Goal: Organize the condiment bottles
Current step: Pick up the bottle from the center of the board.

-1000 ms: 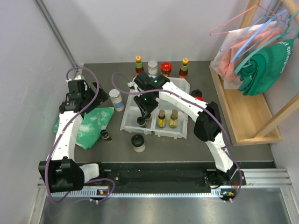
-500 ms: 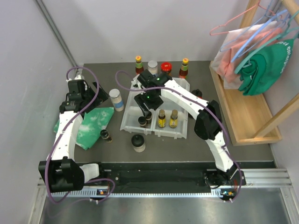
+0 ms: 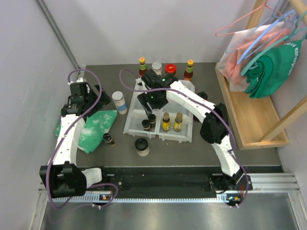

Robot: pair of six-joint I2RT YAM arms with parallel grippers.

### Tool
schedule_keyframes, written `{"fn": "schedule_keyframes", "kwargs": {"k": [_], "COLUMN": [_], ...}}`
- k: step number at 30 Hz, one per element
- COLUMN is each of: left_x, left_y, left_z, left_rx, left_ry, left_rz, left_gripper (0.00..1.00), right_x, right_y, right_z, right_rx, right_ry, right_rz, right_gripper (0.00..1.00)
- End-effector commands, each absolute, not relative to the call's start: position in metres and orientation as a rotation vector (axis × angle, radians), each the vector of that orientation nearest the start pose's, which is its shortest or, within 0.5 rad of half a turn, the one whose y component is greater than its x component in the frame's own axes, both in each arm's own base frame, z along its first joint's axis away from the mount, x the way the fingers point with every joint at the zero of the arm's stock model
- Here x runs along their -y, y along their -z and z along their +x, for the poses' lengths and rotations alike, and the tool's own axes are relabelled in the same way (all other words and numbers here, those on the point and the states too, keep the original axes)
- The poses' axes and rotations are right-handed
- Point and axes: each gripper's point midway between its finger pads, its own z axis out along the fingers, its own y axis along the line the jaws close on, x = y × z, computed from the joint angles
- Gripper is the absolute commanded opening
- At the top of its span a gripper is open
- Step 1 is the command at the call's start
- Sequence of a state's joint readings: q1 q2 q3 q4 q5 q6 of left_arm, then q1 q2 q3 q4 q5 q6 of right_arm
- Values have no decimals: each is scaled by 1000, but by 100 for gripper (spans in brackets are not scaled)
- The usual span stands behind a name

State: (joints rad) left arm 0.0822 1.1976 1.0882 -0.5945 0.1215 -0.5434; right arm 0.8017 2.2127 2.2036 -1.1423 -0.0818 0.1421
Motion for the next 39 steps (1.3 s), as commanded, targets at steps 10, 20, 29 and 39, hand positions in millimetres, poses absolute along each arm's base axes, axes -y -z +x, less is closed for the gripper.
{"fn": "schedule_keyframes", "kwargs": {"k": [10, 20, 29, 39], "left_x": [-3, -1, 14, 25], "left_y": [-232, -182, -151, -114], "left_z": [260, 210, 209, 228], "left_rx": [-2177, -2333, -2417, -2497], "left_ry": [88, 46, 107, 83], "left_rz": [-679, -789, -800, -822], "left_gripper": [99, 96, 95, 91], "right_x": [-296, -262, -245, -240], "right_y": [-243, -231, -214, -208], "right_z": [342, 306, 283, 274], "right_rx": [-2365, -2325, -2348, -2343], "right_ry": [-349, -388, -399, -425], "right_rz": [-388, -316, -291, -292], "right_gripper": [98, 99, 99, 99]}}
